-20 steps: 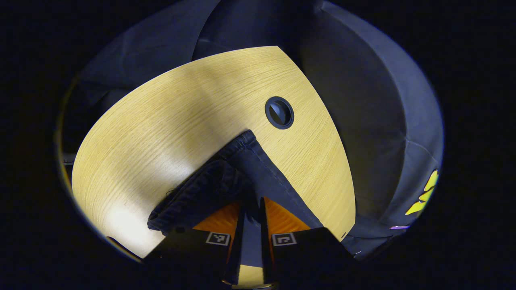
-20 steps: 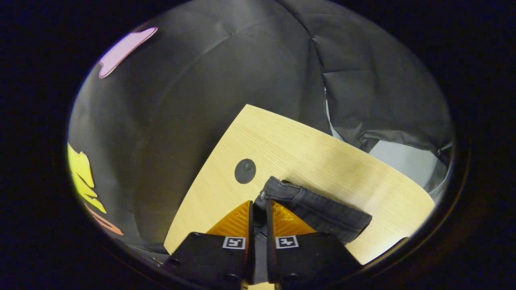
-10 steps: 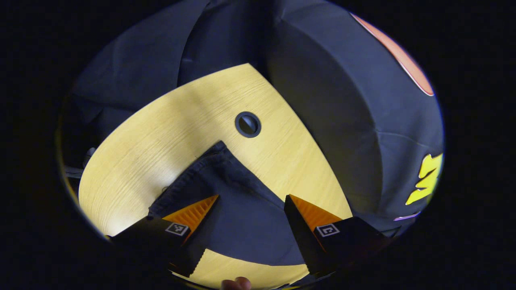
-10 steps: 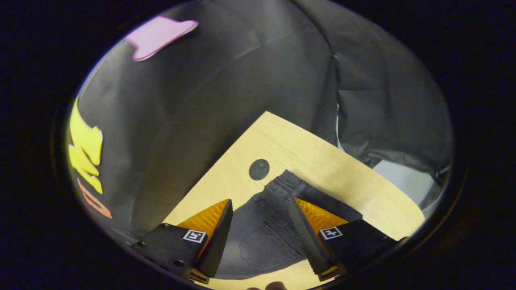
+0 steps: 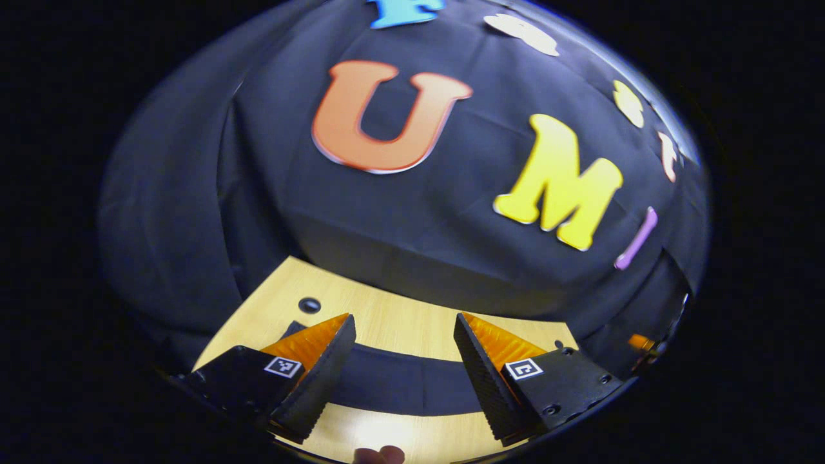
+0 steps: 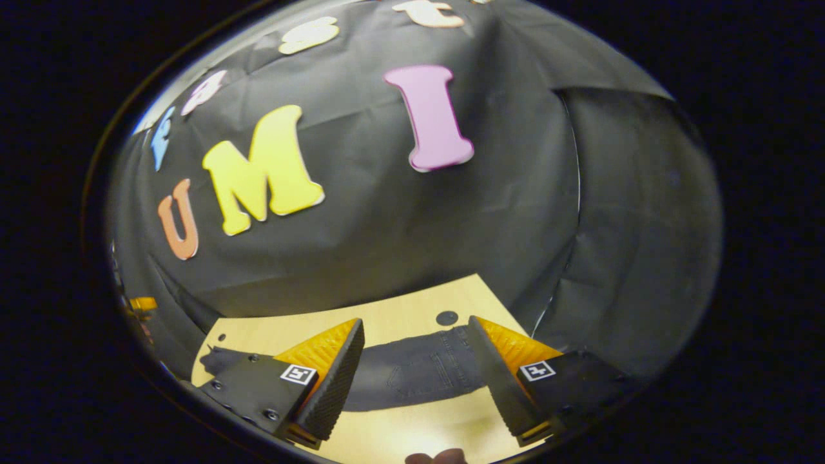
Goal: Grasp the waist and the cuffs of the jeans and fold them to make the two legs overlap; first hold the waist and fold one-third of the jeans toward the cuffs, then hold the cuffs and fold the remaining one-third in the same direction to finish folding.
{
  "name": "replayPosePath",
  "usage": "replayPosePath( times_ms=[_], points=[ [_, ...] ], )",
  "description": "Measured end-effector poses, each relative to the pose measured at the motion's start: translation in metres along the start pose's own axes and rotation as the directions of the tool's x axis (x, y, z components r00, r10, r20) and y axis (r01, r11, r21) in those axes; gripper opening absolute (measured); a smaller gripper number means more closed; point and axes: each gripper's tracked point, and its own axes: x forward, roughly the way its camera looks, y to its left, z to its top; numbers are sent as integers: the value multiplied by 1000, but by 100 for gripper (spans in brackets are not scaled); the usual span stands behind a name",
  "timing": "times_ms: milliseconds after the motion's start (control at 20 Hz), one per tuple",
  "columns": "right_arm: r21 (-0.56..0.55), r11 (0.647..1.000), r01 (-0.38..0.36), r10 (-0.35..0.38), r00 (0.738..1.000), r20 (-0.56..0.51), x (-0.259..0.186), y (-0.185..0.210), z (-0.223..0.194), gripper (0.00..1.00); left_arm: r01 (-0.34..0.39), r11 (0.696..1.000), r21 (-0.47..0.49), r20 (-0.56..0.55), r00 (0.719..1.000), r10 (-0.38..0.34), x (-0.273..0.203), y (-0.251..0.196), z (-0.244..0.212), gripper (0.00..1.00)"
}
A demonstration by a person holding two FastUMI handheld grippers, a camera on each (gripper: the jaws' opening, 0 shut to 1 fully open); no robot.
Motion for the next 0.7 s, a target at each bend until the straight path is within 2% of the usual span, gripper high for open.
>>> replayPosePath(
  times_ms=[50, 150, 200, 300, 450, 700],
  points=[
    [-23, 1000, -4, 5, 1000, 25, -17, 3, -5, 98, -13, 998, 54, 42, 999, 11, -12, -11, 0, 99],
    [-51, 998, 39, -36, 998, 57, -42, -2, -18, 95, -39, 991, 125, 111, 993, 26, -35, -34, -6, 99],
    [-51, 998, 46, -44, 998, 45, -49, 1, -30, 98, -51, 991, 126, 126, 991, 35, -43, -41, -17, 99],
    [-68, 994, 80, -78, 996, 31, -66, -8, -48, 98, -67, 993, 94, 122, 991, 55, -63, -52, -42, 98],
    [-73, 994, 85, -84, 996, 24, -73, -23, -61, 98, -111, 991, 81, 132, 986, 100, -77, -66, -58, 99],
    [-34, 996, 87, -88, 995, -37, -44, -52, -90, 98, -139, 988, 59, 122, 984, 131, -80, -86, -59, 99]
  ],
)
